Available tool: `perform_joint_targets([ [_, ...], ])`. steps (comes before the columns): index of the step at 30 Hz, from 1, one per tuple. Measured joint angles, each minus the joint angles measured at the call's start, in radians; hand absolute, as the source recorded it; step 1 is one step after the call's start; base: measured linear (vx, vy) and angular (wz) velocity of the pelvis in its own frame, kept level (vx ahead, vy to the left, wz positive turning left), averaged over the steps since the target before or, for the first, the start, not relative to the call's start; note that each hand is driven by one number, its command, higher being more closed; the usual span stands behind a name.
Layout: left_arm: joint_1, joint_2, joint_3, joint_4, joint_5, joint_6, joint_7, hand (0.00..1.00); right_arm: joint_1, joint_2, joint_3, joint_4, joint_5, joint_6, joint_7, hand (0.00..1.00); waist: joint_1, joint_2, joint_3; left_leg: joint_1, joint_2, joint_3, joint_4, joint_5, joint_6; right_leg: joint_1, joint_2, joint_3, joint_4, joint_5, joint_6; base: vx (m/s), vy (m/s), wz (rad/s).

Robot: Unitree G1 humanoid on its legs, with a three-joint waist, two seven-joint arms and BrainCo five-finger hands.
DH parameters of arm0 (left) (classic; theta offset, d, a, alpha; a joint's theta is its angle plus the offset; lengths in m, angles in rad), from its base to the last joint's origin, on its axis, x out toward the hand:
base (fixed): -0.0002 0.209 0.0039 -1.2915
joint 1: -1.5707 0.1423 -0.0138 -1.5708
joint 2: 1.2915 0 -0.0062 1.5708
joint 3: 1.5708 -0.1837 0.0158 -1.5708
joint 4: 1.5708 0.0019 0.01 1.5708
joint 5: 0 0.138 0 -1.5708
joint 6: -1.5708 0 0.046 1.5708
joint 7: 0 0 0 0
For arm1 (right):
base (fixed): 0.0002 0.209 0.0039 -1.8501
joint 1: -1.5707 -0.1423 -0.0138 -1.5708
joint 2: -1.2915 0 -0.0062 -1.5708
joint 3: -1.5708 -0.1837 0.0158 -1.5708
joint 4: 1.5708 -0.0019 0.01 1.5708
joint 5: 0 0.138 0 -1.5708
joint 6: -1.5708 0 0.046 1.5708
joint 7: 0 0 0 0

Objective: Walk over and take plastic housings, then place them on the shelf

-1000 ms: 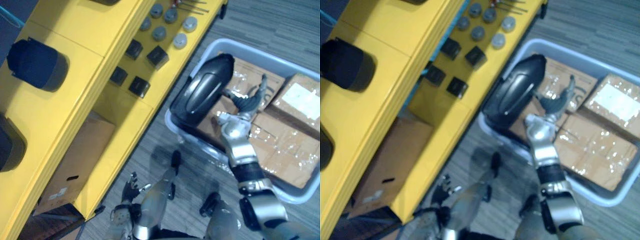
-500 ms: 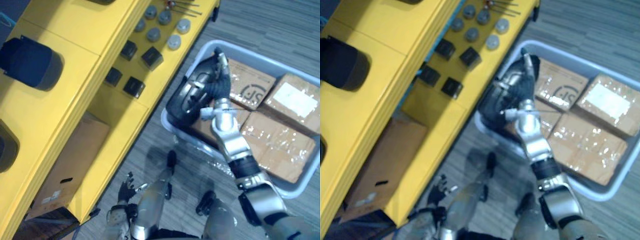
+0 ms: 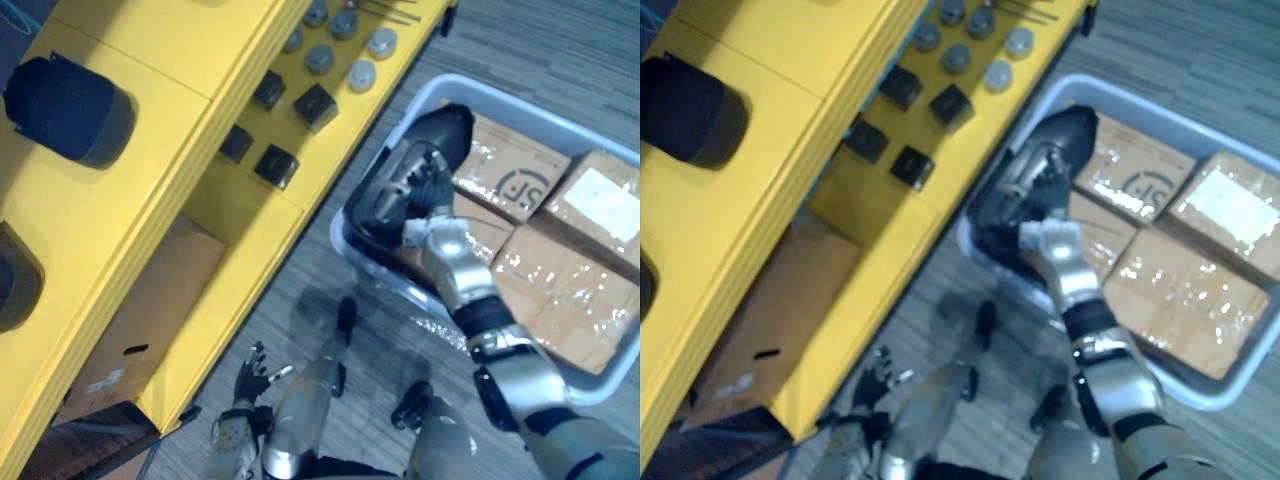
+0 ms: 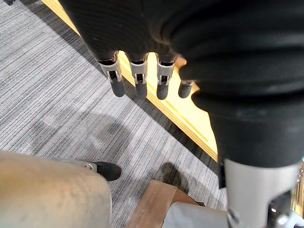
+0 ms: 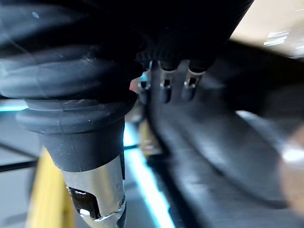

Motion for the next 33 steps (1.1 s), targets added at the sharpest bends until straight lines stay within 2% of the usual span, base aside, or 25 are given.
perform_joint_targets([
  [7, -0.002, 0.0, -0.003, 0.002, 0.0, 0.001, 0.006, 0.0, -0.005, 0.0, -0.021, 0.06, 0.052, 0.007, 0.06, 0.0, 0.0, 0.001, -0.001, 0.0, 0.0, -0.004, 0.0, 0.008, -0.003, -0.007, -0.004, 0.0, 0.02, -0.007, -0.003, -0.02, -0.042, 0.01],
  [9, -0.005, 0.001, -0.02, 0.003, 0.0, 0.001, 0.007, 0.0, -0.012, -0.012, -0.027, 0.089, 0.052, 0.007, 0.053, 0.0, 0.0, 0.002, -0.002, 0.0, 0.0, -0.006, 0.0, 0.009, -0.003, -0.007, -0.004, -0.002, 0.022, -0.007, -0.003, -0.02, -0.044, 0.04],
  [13, -0.025, 0.001, -0.038, 0.019, 0.0, 0.0, 0.009, 0.0, -0.02, -0.028, -0.062, 0.129, 0.05, 0.026, -0.008, 0.0, -0.002, 0.004, -0.003, 0.0, -0.001, -0.007, -0.001, 0.014, -0.002, -0.007, -0.005, -0.002, 0.024, -0.007, -0.003, -0.02, -0.034, 0.01],
  [18, -0.029, 0.0, -0.039, 0.026, -0.001, 0.0, 0.014, 0.0, 0.004, -0.03, -0.114, 0.078, 0.007, 0.096, -0.099, 0.0, -0.008, 0.004, -0.003, 0.003, 0.0, -0.001, -0.001, 0.015, -0.001, -0.008, -0.005, 0.002, 0.02, -0.004, 0.0, 0.0, -0.037, -0.01],
  [23, -0.029, 0.001, -0.035, 0.021, -0.008, 0.006, 0.014, 0.0, 0.067, -0.059, -0.155, -0.027, -0.04, 0.176, -0.125, 0.0, -0.014, -0.001, -0.003, 0.013, 0.009, 0.009, -0.007, 0.015, 0.0, -0.003, 0.005, 0.013, 0.003, 0.008, -0.001, 0.0, -0.041, -0.09],
  [26, -0.02, 0.003, -0.022, 0.013, -0.01, 0.016, 0.018, 0.0, 0.097, -0.09, -0.177, -0.062, -0.069, 0.222, -0.119, 0.0, -0.022, -0.016, -0.004, 0.029, 0.016, 0.032, -0.02, 0.019, 0.004, -0.001, 0.013, 0.036, -0.012, 0.021, 0.002, 0.01, -0.037, -0.23],
  [29, -0.015, 0.007, -0.016, 0.007, -0.01, 0.031, 0.019, 0.0, 0.129, -0.141, -0.199, -0.078, -0.109, 0.237, -0.048, 0.0, -0.04, -0.029, -0.004, 0.036, 0.018, 0.035, -0.028, 0.019, 0.004, 0.011, 0.019, 0.036, -0.032, 0.031, 0.005, 0.01, -0.031, -0.05],
  [31, -0.003, 0.015, 0.001, -0.008, -0.01, 0.037, 0.017, 0.0, 0.138, -0.168, -0.197, -0.078, -0.131, 0.234, 0.064, 0.0, -0.051, -0.048, -0.002, 0.037, 0.02, 0.036, -0.034, 0.019, 0.004, 0.009, 0.021, 0.037, -0.034, 0.033, 0.005, 0.0, -0.053, -0.03],
  [32, 0.004, 0.02, 0.016, -0.012, -0.01, 0.042, 0.017, 0.0, 0.141, -0.176, -0.194, -0.077, -0.137, 0.229, 0.147, 0.0, -0.058, -0.061, -0.004, 0.037, 0.021, 0.036, -0.034, 0.019, 0.004, 0.009, 0.022, 0.037, -0.036, 0.033, 0.004, 0.0, -0.059, -0.02],
  [33, 0.004, 0.026, 0.018, -0.013, -0.01, 0.045, 0.016, 0.0, 0.145, -0.182, -0.185, -0.078, -0.143, 0.218, 0.186, 0.0, -0.058, -0.065, -0.005, 0.037, 0.021, 0.036, -0.034, 0.019, 0.004, 0.011, 0.023, 0.037, -0.038, 0.033, 0.004, 0.01, -0.069, -0.02],
])
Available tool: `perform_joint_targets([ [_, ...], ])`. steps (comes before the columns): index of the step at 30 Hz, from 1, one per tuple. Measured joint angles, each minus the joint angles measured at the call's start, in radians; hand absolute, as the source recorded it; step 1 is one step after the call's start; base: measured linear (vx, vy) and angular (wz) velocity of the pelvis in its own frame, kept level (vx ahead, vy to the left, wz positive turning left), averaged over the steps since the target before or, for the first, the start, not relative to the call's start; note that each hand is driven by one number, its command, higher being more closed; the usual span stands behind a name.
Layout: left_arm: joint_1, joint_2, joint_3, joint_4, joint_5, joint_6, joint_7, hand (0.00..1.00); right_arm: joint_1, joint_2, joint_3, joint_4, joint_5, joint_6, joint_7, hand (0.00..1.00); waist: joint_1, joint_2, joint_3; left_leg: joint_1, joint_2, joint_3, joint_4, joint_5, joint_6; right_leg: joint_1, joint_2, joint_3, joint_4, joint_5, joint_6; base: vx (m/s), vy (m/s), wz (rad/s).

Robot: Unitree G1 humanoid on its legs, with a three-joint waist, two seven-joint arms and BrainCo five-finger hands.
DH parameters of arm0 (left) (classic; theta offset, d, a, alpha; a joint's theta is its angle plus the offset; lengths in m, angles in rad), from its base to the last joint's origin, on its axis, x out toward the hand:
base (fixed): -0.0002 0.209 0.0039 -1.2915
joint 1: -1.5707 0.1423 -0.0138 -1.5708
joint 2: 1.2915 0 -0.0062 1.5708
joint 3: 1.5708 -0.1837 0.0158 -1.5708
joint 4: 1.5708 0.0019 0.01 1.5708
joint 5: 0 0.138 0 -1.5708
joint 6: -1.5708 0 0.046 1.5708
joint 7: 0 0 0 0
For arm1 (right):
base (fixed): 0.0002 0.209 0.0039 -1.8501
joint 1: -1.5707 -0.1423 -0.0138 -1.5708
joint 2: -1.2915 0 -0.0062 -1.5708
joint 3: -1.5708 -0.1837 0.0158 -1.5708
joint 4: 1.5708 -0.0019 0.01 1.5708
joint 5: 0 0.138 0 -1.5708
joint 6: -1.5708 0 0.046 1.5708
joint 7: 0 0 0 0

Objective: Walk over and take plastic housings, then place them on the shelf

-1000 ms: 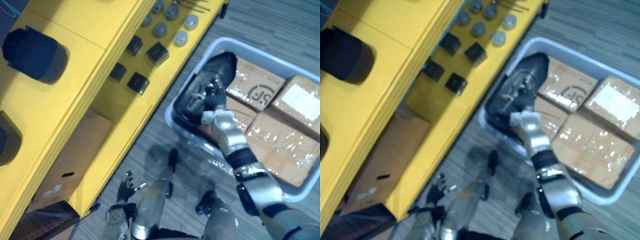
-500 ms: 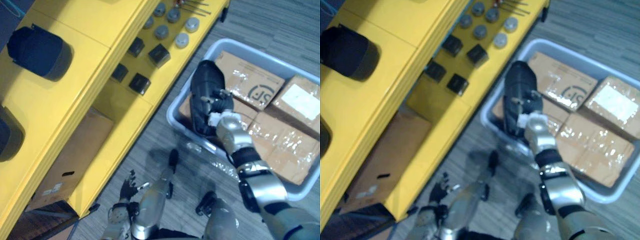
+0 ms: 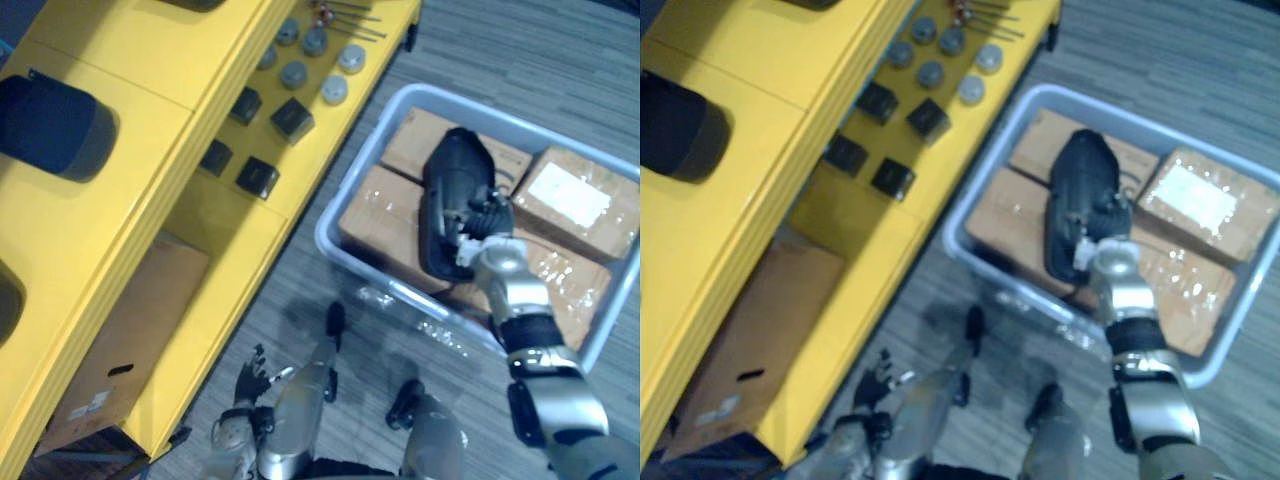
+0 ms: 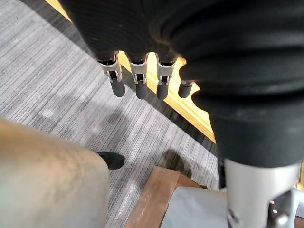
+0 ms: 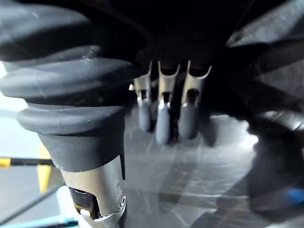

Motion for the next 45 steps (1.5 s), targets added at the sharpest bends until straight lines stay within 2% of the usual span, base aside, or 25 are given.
perform_joint_targets([
  [2, 0.0, 0.02, 0.007, -0.004, 0.001, 0.005, -0.006, 0.0, 0.006, -0.028, 0.053, 0.0, -0.009, -0.068, 0.113, 0.0, 0.0, -0.004, -0.001, -0.001, 0.006, 0.0, 0.0, 0.0, 0.0, 0.002, 0.01, 0.0, -0.013, 0.008, -0.002, 0.0, -0.071, -0.03],
  [3, 0.0, 0.021, 0.011, -0.004, 0.001, 0.006, -0.007, 0.0, 0.006, -0.03, 0.061, 0.001, -0.009, -0.083, 0.125, 0.0, 0.001, -0.004, -0.001, -0.002, 0.007, 0.0, 0.0, 0.0, 0.0, 0.003, 0.012, -0.001, -0.015, 0.008, -0.002, 0.0, -0.064, -0.02],
  [5, 0.0, 0.021, 0.029, -0.007, 0.002, 0.006, -0.01, 0.0, 0.006, -0.033, 0.095, 0.002, -0.007, -0.144, 0.139, 0.0, 0.004, -0.004, -0.001, -0.001, 0.009, -0.003, 0.0, 0.0, 0.0, 0.007, 0.014, -0.004, -0.021, 0.01, -0.003, -0.01, -0.064, 0.02],
  [7, 0.0, 0.021, 0.031, -0.007, 0.003, 0.006, -0.01, 0.0, 0.005, -0.036, 0.111, 0.002, -0.01, -0.19, 0.126, 0.0, 0.008, -0.004, -0.001, -0.001, 0.009, -0.005, 0.0, 0.0, 0.0, 0.009, 0.016, -0.006, -0.023, 0.011, -0.002, 0.0, -0.061, 0.03],
  [8, 0.001, 0.021, 0.03, -0.007, 0.004, 0.005, -0.01, 0.0, 0.001, -0.038, 0.117, 0.003, -0.031, -0.255, 0.092, 0.0, 0.015, -0.004, -0.001, -0.002, 0.009, -0.005, 0.0, 0.0, 0.0, 0.01, 0.017, -0.006, -0.027, 0.013, -0.003, 0.0, -0.054, 0.0],
  [10, 0.001, 0.021, 0.03, -0.008, 0.004, 0.003, -0.009, 0.0, -0.017, -0.038, 0.116, -0.009, -0.054, -0.334, 0.027, 0.0, 0.021, -0.004, -0.001, -0.002, 0.011, -0.005, 0.0, 0.0, 0.0, 0.013, 0.022, -0.007, -0.036, 0.017, -0.003, 0.0, -0.053, -0.01],
  [11, 0.001, 0.021, 0.03, -0.008, 0.005, 0.002, -0.009, 0.0, -0.023, -0.038, 0.113, -0.026, -0.058, -0.347, 0.004, 0.0, 0.021, -0.004, -0.001, -0.002, 0.012, -0.005, 0.0, 0.0, 0.0, 0.014, 0.023, -0.007, -0.039, 0.018, -0.003, 0.0, -0.052, 0.0],
  [13, 0.001, 0.021, 0.03, -0.01, 0.005, -0.001, -0.009, 0.0, -0.03, -0.037, 0.092, -0.121, -0.073, -0.381, -0.09, 0.0, 0.023, -0.004, -0.001, -0.002, 0.013, -0.005, 0.0, -0.001, 0.002, 0.016, 0.024, -0.008, -0.043, 0.019, -0.002, 0.0, -0.052, 0.0],
  [16, 0.002, 0.021, 0.03, -0.018, 0.005, -0.003, -0.008, 0.0, -0.033, -0.014, 0.043, -0.222, -0.082, -0.395, -0.214, 0.0, 0.022, -0.004, -0.001, -0.002, 0.013, -0.001, 0.0, -0.002, 0.002, 0.014, 0.024, -0.005, -0.045, 0.02, -0.002, 0.0, -0.053, -0.02],
  [18, 0.002, 0.02, 0.03, -0.026, 0.004, -0.004, -0.007, 0.0, -0.017, -0.001, 0.018, -0.254, -0.123, -0.39, -0.299, 0.0, 0.02, -0.004, -0.001, -0.002, 0.014, 0.005, 0.0, -0.002, 0.003, 0.012, 0.024, -0.001, -0.045, 0.02, -0.002, 0.0, -0.064, -0.07],
  [20, 0.004, 0.019, 0.03, -0.027, 0.004, -0.006, -0.005, 0.0, 0.012, 0.009, 0.001, -0.281, -0.147, -0.367, -0.367, 0.0, 0.018, -0.005, -0.001, -0.001, 0.015, 0.017, 0.0, -0.002, 0.003, 0.008, 0.024, 0.008, -0.044, 0.02, -0.003, 0.0, -0.056, -0.11],
  [22, 0.009, 0.016, 0.03, -0.027, 0.003, -0.009, -0.004, 0.0, 0.036, 0.023, -0.021, -0.285, -0.157, -0.354, -0.409, 0.0, 0.015, -0.005, -0.001, 0.0, 0.016, 0.021, 0.0, -0.003, 0.003, 0.002, 0.024, 0.019, -0.043, 0.021, -0.002, 0.0, -0.058, -0.13],
  [25, 0.019, 0.015, 0.03, -0.027, 0.002, -0.01, -0.002, 0.0, 0.075, 0.042, -0.051, -0.286, -0.155, -0.289, -0.451, 0.0, -0.005, -0.009, 0.002, 0.0, 0.017, 0.023, 0.0, -0.003, 0.003, 0.001, 0.025, 0.022, -0.043, 0.022, -0.003, 0.0, -0.067, -0.05],
  [28, 0.023, 0.013, 0.03, -0.027, 0.002, -0.01, -0.002, 0.0, 0.118, 0.062, -0.078, -0.283, -0.124, -0.222, -0.486, 0.0, -0.009, -0.01, 0.002, 0.004, 0.021, 0.03, -0.001, -0.003, 0.003, -0.002, 0.027, 0.031, -0.043, 0.023, -0.004, -0.01, -0.055, -0.09],
  [32, 0.033, 0.012, 0.03, -0.025, 0.001, -0.011, 0.005, 0.0, 0.142, 0.093, -0.082, -0.261, -0.091, -0.17, -0.499, 0.0, -0.012, -0.01, 0.002, 0.014, 0.024, 0.05, -0.001, -0.008, 0.006, -0.005, 0.027, 0.05, -0.042, 0.026, -0.004, -0.02, -0.049, -0.14],
  [37, 0.033, 0.011, 0.03, -0.024, 0.0, -0.014, 0.006, 0.0, 0.136, 0.094, -0.097, -0.204, -0.062, -0.138, -0.509, 0.0, -0.008, -0.01, 0.002, 0.011, 0.02, 0.046, -0.002, -0.008, 0.005, -0.01, 0.023, 0.047, -0.04, 0.026, -0.004, -0.01, -0.039, 0.02],
  [42, 0.033, 0.009, 0.029, -0.023, -0.03, -0.016, 0.004, 0.0, 0.095, 0.088, -0.114, -0.094, -0.022, -0.086, -0.479, 0.0, -0.006, -0.009, 0.002, -0.005, 0.009, 0.041, -0.001, -0.007, 0.006, -0.025, 0.01, 0.044, -0.026, 0.024, -0.001, 0.02, -0.033, 0.04],
  [45, 0.033, 0.004, 0.027, -0.024, -0.033, -0.017, 0.003, 0.0, 0.072, 0.064, -0.113, -0.033, -0.012, -0.074, -0.454, 0.0, -0.006, -0.007, 0.002, -0.006, 0.001, 0.036, -0.001, -0.007, 0.007, -0.026, 0.0, 0.04, -0.018, 0.02, 0.003, 0.01, -0.04, 0.08],
])
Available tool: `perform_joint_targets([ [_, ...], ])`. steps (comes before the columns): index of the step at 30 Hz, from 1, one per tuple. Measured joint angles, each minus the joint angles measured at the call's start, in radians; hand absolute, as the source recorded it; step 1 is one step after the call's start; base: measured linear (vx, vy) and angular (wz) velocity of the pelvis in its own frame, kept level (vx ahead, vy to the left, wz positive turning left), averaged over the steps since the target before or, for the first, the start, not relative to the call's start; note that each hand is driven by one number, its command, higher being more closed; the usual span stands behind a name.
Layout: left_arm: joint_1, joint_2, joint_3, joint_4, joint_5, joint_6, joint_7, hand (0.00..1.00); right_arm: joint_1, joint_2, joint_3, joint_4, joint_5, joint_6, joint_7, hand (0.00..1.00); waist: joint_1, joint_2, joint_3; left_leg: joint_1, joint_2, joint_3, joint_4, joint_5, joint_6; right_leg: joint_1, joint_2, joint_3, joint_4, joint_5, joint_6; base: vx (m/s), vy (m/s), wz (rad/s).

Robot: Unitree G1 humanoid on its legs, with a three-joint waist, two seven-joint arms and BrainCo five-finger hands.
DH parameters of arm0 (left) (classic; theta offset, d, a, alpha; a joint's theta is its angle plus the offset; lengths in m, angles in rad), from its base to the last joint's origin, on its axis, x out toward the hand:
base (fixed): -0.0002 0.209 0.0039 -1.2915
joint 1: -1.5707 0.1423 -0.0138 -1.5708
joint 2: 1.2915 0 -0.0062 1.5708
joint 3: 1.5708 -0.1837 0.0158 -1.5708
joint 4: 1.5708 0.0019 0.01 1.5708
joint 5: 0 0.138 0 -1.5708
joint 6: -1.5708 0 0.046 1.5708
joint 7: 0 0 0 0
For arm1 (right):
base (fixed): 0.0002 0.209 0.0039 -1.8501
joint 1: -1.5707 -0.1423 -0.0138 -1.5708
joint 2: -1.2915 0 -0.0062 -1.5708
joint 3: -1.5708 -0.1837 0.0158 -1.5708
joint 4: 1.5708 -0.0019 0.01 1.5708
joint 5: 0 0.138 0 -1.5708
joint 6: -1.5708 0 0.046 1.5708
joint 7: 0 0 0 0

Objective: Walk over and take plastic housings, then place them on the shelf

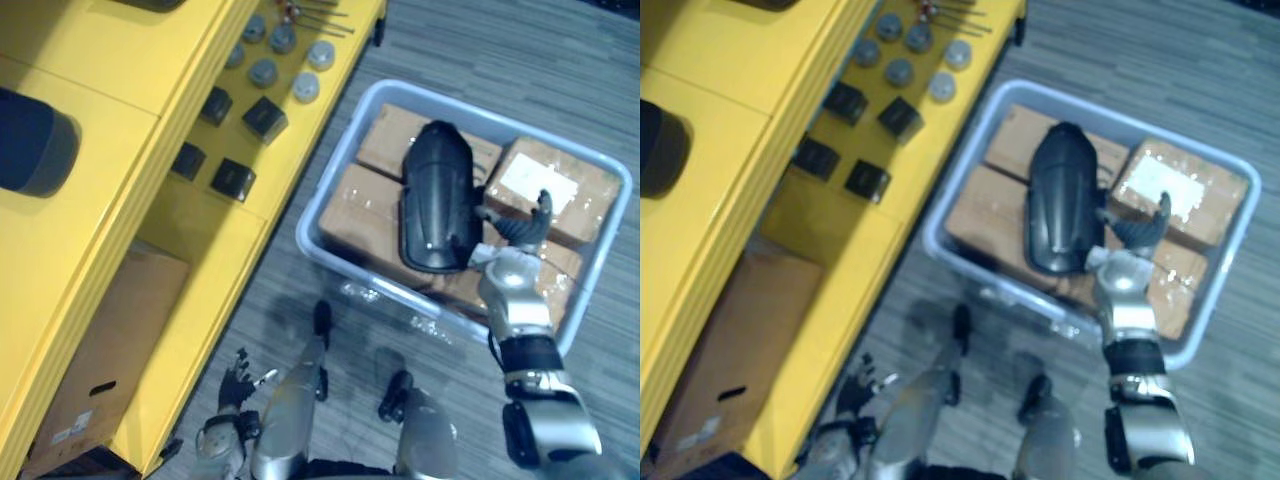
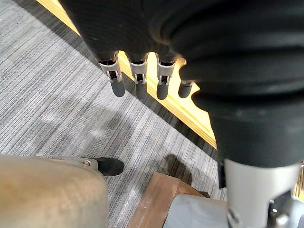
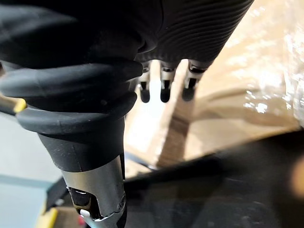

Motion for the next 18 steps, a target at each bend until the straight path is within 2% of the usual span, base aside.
perform_joint_targets([
  [6, -0.008, -0.027, -0.01, -0.001, -0.011, 0.001, 0.0, 0.0, -0.1, -0.116, -0.01, 0.134, 0.009, -0.001, 0.085, 0.0, 0.006, 0.044, 0.008, -0.035, -0.014, -0.026, 0.012, 0.003, 0.004, -0.028, -0.017, -0.022, 0.032, -0.009, 0.0, -0.02, -0.035, 0.14],
  [7, -0.008, -0.03, -0.034, -0.001, -0.03, 0.001, 0.0, 0.0, -0.116, -0.139, -0.009, 0.162, 0.009, -0.008, 0.102, 1.0, 0.008, 0.054, 0.004, -0.041, -0.02, -0.029, 0.018, 0.003, 0.004, -0.032, -0.024, -0.025, 0.042, -0.013, 0.002, -0.02, -0.034, 0.12],
  [12, -0.011, -0.031, -0.068, -0.001, -0.038, 0.002, 0.001, 0.0, -0.162, -0.225, -0.001, 0.238, -0.002, -0.017, 0.189, 1.0, 0.011, 0.081, 0.001, -0.068, -0.021, -0.045, 0.019, 0.012, -0.001, -0.061, -0.029, -0.042, 0.064, -0.022, -0.003, -0.03, -0.051, 0.07],
  [14, -0.011, -0.031, -0.074, -0.002, -0.038, 0.006, 0.002, 0.0, -0.167, -0.272, 0.013, 0.285, -0.004, -0.007, 0.262, 1.0, 0.014, 0.085, 0.001, -0.068, -0.023, -0.047, 0.02, 0.013, -0.002, -0.062, -0.034, -0.044, 0.075, -0.028, -0.004, -0.01, -0.06, 0.04],
  [16, -0.011, -0.031, -0.077, -0.001, -0.038, 0.007, 0.001, 0.0, -0.171, -0.287, 0.035, 0.312, -0.023, 0.005, 0.314, 1.0, 0.018, 0.09, 0.0, -0.068, -0.024, -0.048, 0.02, 0.015, -0.003, -0.064, -0.035, -0.045, 0.081, -0.032, -0.005, 0.01, -0.067, 0.03],
  [18, -0.012, -0.032, -0.084, -0.003, -0.038, 0.007, 0.0, 0.0, -0.175, -0.295, 0.064, 0.33, -0.038, 0.009, 0.328, 1.0, 0.027, 0.1, -0.007, -0.068, -0.025, -0.052, 0.019, 0.019, 0.002, -0.063, -0.035, -0.048, 0.083, -0.035, -0.005, 0.02, -0.076, 0.06],
])
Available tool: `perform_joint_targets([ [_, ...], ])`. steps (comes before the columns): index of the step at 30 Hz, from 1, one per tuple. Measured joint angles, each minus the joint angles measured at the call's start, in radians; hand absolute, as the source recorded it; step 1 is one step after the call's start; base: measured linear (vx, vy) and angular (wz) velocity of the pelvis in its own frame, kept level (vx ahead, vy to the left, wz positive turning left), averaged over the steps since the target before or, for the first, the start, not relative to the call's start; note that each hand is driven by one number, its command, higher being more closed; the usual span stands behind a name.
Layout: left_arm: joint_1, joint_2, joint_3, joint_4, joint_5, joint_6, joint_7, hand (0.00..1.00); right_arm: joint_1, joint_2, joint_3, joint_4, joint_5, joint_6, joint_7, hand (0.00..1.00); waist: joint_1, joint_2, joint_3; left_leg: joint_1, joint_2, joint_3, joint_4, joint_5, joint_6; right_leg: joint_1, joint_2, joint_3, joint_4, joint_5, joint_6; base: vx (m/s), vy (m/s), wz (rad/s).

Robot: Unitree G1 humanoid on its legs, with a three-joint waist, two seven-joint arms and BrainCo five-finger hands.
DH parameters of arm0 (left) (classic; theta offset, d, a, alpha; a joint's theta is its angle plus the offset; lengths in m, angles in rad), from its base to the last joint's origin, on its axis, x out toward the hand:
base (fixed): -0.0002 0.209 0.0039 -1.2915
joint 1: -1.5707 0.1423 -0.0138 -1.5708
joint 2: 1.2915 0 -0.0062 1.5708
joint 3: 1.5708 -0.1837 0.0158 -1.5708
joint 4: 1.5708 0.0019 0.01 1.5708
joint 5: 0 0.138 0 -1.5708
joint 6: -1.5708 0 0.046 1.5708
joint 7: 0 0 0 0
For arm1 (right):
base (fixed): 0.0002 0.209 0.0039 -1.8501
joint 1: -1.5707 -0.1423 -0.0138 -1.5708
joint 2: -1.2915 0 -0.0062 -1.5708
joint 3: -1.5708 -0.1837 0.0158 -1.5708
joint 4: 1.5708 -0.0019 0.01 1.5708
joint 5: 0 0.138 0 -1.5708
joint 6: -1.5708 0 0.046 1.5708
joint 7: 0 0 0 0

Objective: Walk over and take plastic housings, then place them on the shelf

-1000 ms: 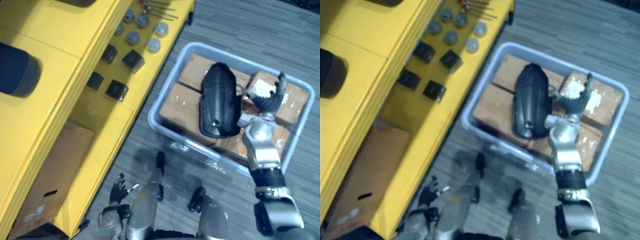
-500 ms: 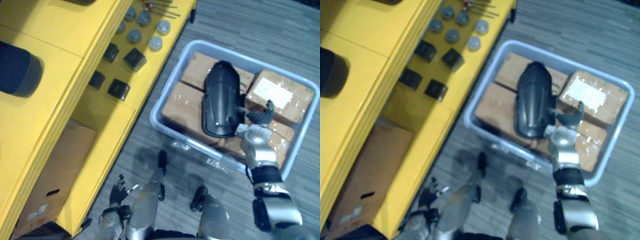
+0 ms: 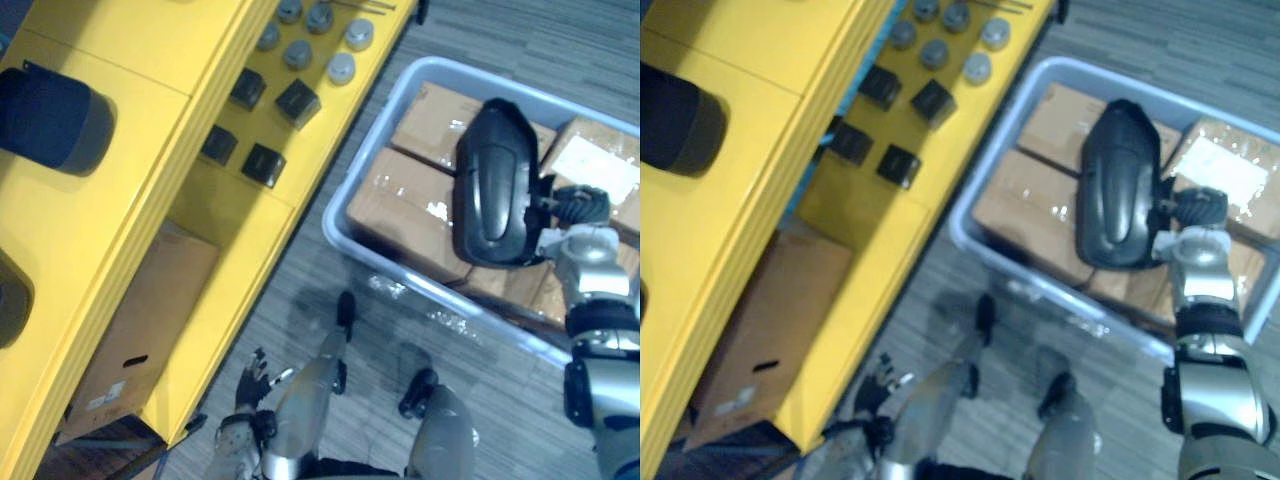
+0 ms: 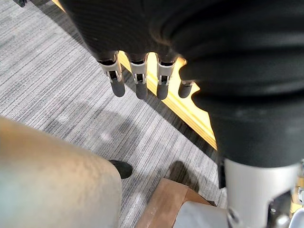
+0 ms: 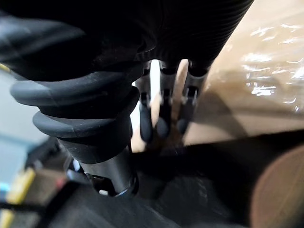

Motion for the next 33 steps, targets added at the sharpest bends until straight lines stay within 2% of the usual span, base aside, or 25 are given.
perform_joint_targets([
  [1, 0.0, -0.001, 0.0, 0.0, 0.0, 0.0, 0.0, 0.0, -0.005, 0.0, 0.0, 0.007, 0.0, -0.001, -0.001, 1.0, 0.001, 0.002, -0.001, 0.0, -0.001, -0.002, 0.0, 0.0, 0.0, 0.001, 0.0, -0.001, 0.001, -0.001, 0.0, 0.03, -0.076, 0.1],
  [2, 0.0, -0.002, 0.0, 0.0, 0.0, 0.0, 0.0, 0.0, -0.014, 0.0, 0.0, 0.016, 0.0, -0.004, -0.004, 0.0, 0.003, 0.007, -0.005, 0.0, -0.002, -0.006, 0.0, 0.0, 0.0, 0.002, 0.0, -0.003, 0.001, -0.002, -0.001, 0.03, -0.071, 0.08],
  [4, 0.0, -0.002, -0.001, -0.002, 0.0, -0.001, 0.0, 0.0, -0.025, 0.0, 0.006, 0.019, -0.002, -0.005, -0.017, 0.0, 0.004, 0.009, -0.006, 0.0, -0.003, -0.009, 0.0, 0.0, 0.0, 0.003, -0.001, -0.005, 0.0, -0.003, -0.002, 0.04, -0.082, 0.05],
  [9, 0.0, -0.006, -0.024, -0.026, 0.0, -0.001, 0.0, 0.0, -0.017, 0.014, 0.013, -0.018, -0.003, -0.007, -0.119, 0.0, 0.003, 0.009, -0.006, 0.0, -0.003, -0.01, 0.002, 0.0, 0.001, 0.006, 0.0, -0.004, -0.004, -0.004, -0.002, 0.02, -0.055, 0.01],
  [13, 0.0, -0.006, -0.028, -0.045, 0.001, -0.002, 0.0, 0.0, 0.029, 0.055, -0.034, -0.197, -0.004, -0.009, -0.207, 0.0, -0.001, 0.009, -0.006, 0.006, -0.001, -0.001, 0.003, 0.0, 0.001, 0.008, 0.0, 0.002, -0.005, -0.004, -0.002, -0.01, -0.049, -0.06],
  [14, 0.0, -0.006, -0.027, -0.046, 0.0, -0.002, 0.0, 0.0, 0.041, 0.062, -0.036, -0.242, -0.006, -0.009, -0.218, 1.0, -0.001, 0.009, -0.006, 0.01, 0.0, 0.006, 0.004, 0.0, 0.001, 0.008, 0.0, 0.006, -0.005, -0.003, -0.002, -0.02, -0.041, -0.12],
  [18, 0.0, -0.006, -0.025, -0.046, 0.0, -0.001, 0.001, 0.0, 0.085, 0.099, -0.035, -0.312, -0.025, -0.006, -0.203, 1.0, -0.009, 0.009, -0.006, 0.035, 0.002, 0.015, 0.0, -0.002, 0.002, 0.025, 0.001, 0.017, -0.005, -0.003, -0.002, -0.02, -0.046, -0.09],
  [24, 0.0, -0.006, 0.011, -0.046, 0.0, 0.0, -0.001, 0.0, 0.093, 0.122, -0.006, -0.325, -0.089, 0.046, -0.02, 1.0, -0.027, 0.008, -0.006, 0.036, 0.007, 0.026, -0.002, -0.002, 0.002, 0.021, 0.005, 0.028, -0.008, 0.002, 0.002, -0.01, -0.042, -0.05],
  [29, 0.0, 0.002, 0.021, -0.046, 0.0, 0.0, -0.001, 0.0, 0.081, 0.122, 0.052, -0.258, -0.121, 0.058, 0.1, 1.0, -0.023, 0.006, -0.004, 0.038, 0.008, 0.017, -0.001, -0.001, 0.002, 0.035, 0.011, 0.02, -0.016, 0.005, 0.004, 0.01, -0.058, 0.04],
  [30, 0.0, 0.002, 0.022, -0.046, 0.0, 0.0, -0.001, 0.0, 0.078, 0.122, 0.056, -0.249, -0.133, 0.061, 0.104, 0.0, -0.023, 0.006, -0.004, 0.038, 0.009, 0.014, -0.001, -0.001, 0.002, 0.038, 0.012, 0.017, -0.018, 0.005, 0.004, 0.01, -0.053, 0.1],
  [33, 0.0, 0.003, 0.022, -0.046, 0.0, 0.0, 0.0, 0.0, 0.037, 0.117, 0.064, -0.197, -0.182, 0.072, 0.079, 0.0, -0.021, 0.004, -0.004, 0.037, 0.009, 0.009, -0.003, -0.001, 0.002, 0.039, 0.013, 0.008, -0.021, 0.006, 0.003, -0.01, -0.05, 0.05],
])
